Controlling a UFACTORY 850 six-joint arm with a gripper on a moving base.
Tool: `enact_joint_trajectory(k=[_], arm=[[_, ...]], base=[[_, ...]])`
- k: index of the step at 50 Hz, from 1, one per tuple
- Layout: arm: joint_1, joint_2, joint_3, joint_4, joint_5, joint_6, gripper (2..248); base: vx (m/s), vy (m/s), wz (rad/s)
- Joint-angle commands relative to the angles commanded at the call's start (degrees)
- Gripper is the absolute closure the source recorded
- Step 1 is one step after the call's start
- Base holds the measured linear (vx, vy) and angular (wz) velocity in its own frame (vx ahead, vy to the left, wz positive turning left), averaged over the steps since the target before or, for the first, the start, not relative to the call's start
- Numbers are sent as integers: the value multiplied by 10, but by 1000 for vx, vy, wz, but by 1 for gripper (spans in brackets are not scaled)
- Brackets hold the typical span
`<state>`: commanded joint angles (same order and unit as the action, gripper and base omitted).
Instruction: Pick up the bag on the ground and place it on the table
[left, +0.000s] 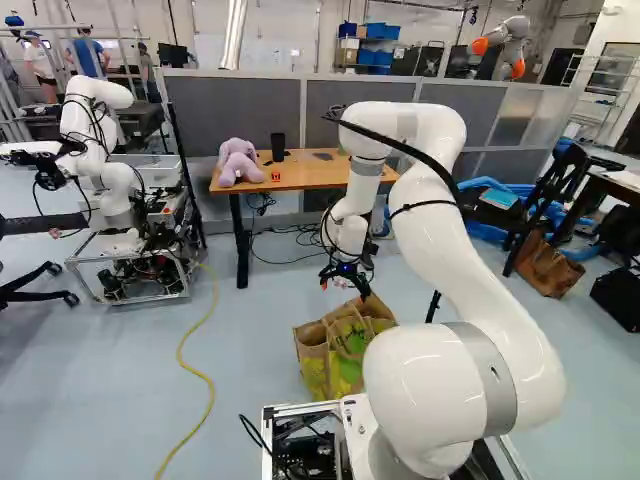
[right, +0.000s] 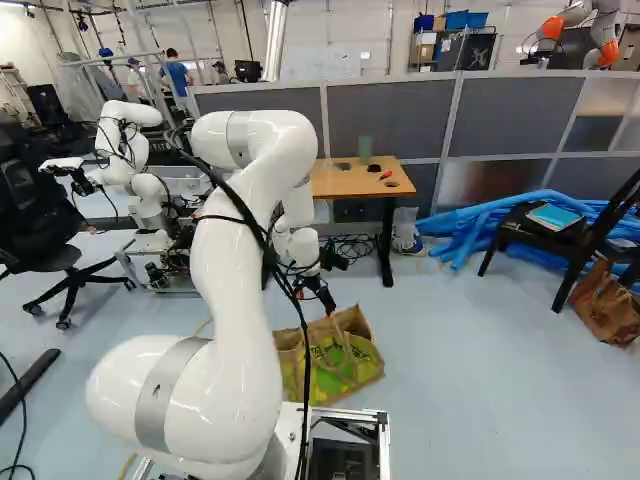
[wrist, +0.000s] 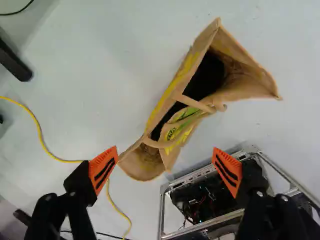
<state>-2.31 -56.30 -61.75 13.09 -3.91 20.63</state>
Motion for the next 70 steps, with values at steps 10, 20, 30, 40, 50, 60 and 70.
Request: enact_joint_trajectory(k=[10,20,30,40,50,60,70], arm=[[0,-22,-16,0,0,59,3],[0,-45,-32,0,0,119,3],[0,-67,-49,0,0,179,3],[0,-90,-66,0,0,239,3],[0,-112,-83,0,0,300,3],[0,-134,-101,0,0,354,3],[0,-156,-119,0,0,364,3]], base=[[0,0,0],[0,0,0],[0,0,0],[0,0,0],[0,0,0],[0,0,0],[0,0,0]])
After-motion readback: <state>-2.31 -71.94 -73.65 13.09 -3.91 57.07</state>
